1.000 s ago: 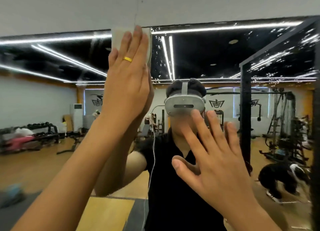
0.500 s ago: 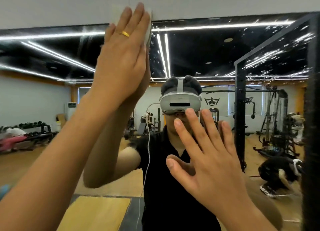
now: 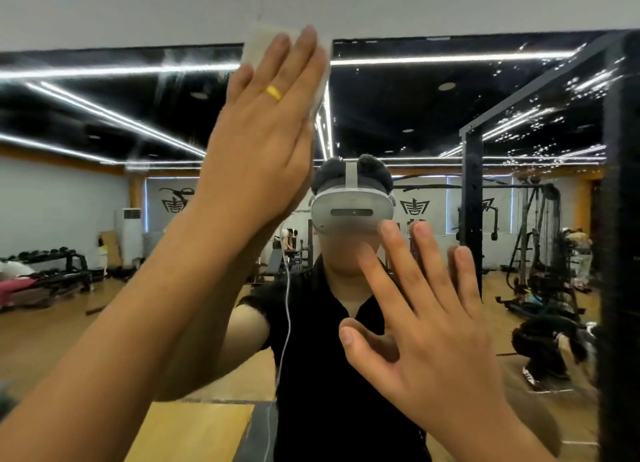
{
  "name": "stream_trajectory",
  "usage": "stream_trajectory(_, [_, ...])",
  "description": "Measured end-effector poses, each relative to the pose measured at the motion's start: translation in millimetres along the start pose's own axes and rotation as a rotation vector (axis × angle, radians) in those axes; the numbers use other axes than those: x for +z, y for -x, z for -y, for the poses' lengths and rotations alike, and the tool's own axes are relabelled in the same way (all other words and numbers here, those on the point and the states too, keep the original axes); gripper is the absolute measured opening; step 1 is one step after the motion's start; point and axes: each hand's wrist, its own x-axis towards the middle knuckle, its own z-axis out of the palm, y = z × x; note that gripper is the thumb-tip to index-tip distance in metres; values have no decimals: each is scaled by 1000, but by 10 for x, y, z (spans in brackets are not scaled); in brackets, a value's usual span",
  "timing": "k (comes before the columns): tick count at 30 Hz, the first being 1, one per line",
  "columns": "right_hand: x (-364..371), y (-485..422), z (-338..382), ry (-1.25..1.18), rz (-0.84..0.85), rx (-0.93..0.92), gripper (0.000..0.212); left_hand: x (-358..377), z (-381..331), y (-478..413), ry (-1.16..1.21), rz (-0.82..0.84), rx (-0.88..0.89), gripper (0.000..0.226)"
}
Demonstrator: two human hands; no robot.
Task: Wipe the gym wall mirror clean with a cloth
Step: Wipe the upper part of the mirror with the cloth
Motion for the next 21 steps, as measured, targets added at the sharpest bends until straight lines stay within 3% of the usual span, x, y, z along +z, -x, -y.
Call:
stream_trajectory(5, [2,-12,-2,-7,4,-7,77,23,-6,-95,-6,-16,35,59])
stream_trajectory(12, [19,-23,-7,2,0,-7,77,84,-145,870,17,18,35,58])
stream_trajectory(21, [17,-9,-5,-5,-1,7,76,67,-191,-106,-8,13,25,59])
